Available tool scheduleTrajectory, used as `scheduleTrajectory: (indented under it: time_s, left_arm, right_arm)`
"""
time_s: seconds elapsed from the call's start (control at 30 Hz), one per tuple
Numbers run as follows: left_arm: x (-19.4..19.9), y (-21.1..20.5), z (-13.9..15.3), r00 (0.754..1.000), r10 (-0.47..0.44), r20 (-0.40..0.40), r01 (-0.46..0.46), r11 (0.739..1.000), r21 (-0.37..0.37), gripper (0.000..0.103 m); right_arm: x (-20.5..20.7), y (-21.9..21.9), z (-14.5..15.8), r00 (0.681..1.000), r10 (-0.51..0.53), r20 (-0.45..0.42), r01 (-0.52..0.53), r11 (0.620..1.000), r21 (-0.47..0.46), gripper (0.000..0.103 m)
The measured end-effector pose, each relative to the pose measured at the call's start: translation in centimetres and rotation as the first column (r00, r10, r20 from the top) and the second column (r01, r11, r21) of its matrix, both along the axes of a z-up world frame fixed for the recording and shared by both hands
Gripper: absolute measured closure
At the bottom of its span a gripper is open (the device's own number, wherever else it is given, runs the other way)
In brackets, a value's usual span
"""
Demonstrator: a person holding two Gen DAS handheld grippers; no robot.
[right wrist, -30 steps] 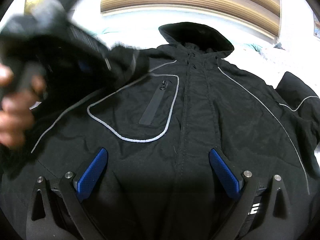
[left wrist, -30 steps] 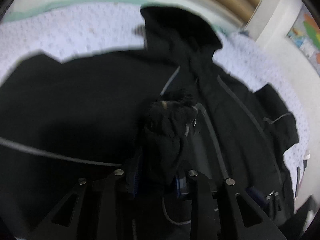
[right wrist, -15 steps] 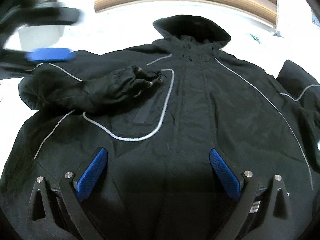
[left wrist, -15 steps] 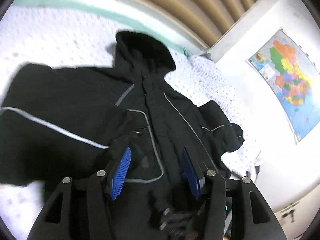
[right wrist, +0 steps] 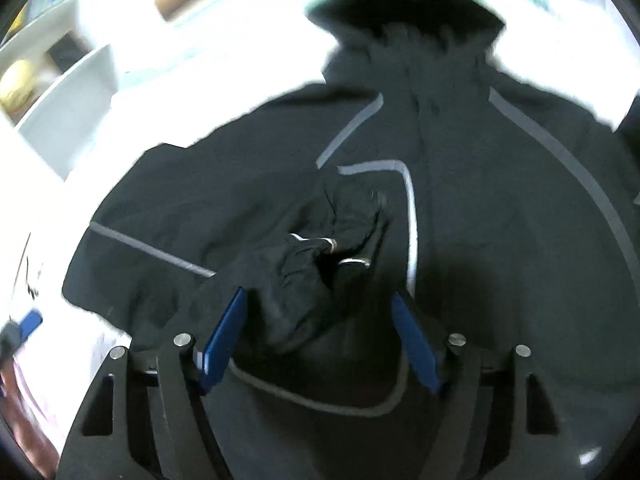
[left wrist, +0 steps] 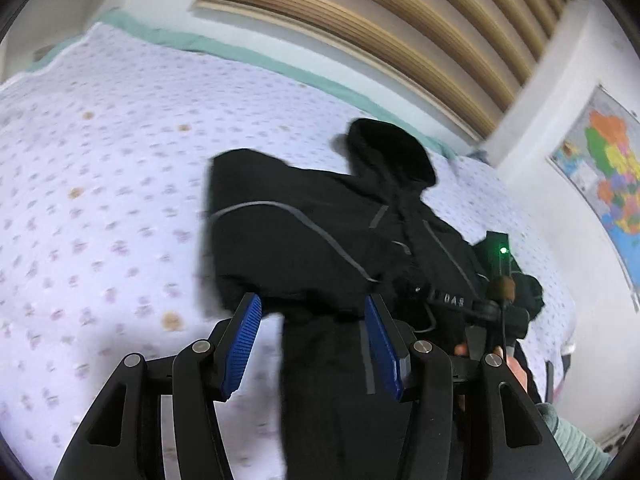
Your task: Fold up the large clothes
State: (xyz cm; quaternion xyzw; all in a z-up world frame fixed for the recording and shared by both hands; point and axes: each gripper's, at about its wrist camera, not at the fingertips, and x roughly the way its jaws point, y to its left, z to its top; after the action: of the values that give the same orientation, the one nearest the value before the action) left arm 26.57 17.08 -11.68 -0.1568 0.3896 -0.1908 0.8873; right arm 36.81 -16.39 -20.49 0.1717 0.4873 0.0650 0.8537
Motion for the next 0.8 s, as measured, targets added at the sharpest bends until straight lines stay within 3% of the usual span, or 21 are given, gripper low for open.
scheduleTrajectory:
  time_s: [0.07, 0.1, 0.13, 0.17, 0.27, 0.43, 0.67, 0.8]
  left_arm:
    - [-0.1, 1.1, -0.2, 0.999, 0.032, -0.011, -0.032, 0.999, 0.01, 0.048]
    - [-0.2, 1.4, -0.2, 0.999, 0.042, -0.013, -0.041, 0.999, 0.015, 0.048]
    - [-0.1, 1.7, -0.3, 0.998, 0.055, -0.015, -0.054, 0.998, 0.023, 0.048]
    - [0.0, 1.8, -0.3, 0.998, 0.063, -0.016, -0.063, 0.998, 0.029, 0.048]
    - [0.6, 1.5, -0.4, 0.997, 0.07, -0.019, -0.069, 0.997, 0.043, 0.048]
    - [1.6, -1.8, 1.0, 1.0, 0.03, -0.009, -0.029, 0.997, 0.075, 0.048]
    - [4.5, -8.9, 3.8, 0.999, -0.049, 0.001, 0.049, 0.996, 0.076, 0.048]
    - [7.0, -13.8, 3.1, 0.997, -0.082, -0.018, 0.083, 0.99, 0.116, 0.048]
  right_arm:
    - [0.9, -0.5, -1.1, 0.999, -0.038, -0.008, 0.038, 0.995, 0.088, 0.027]
    - [1.2, -0.5, -1.0, 0.999, -0.045, 0.013, 0.043, 0.992, 0.119, 0.032]
    - [1.5, -0.3, -0.8, 0.999, -0.034, 0.024, 0.031, 0.989, 0.143, 0.045]
    - [1.7, 0.0, -0.6, 0.999, -0.023, 0.023, 0.02, 0.989, 0.144, 0.054]
    - [1.4, 1.1, 1.4, 0.997, 0.015, 0.076, -0.019, 0.999, 0.047, 0.065]
    - [-0.9, -1.1, 7.5, 0.976, 0.021, 0.219, -0.001, 0.996, -0.092, 0.067]
    - [-4.0, -9.9, 15.0, 0.929, -0.041, 0.368, 0.147, 0.953, -0.265, 0.068]
    - [-4.2, -14.4, 15.9, 0.92, -0.089, 0.381, 0.217, 0.926, -0.307, 0.068]
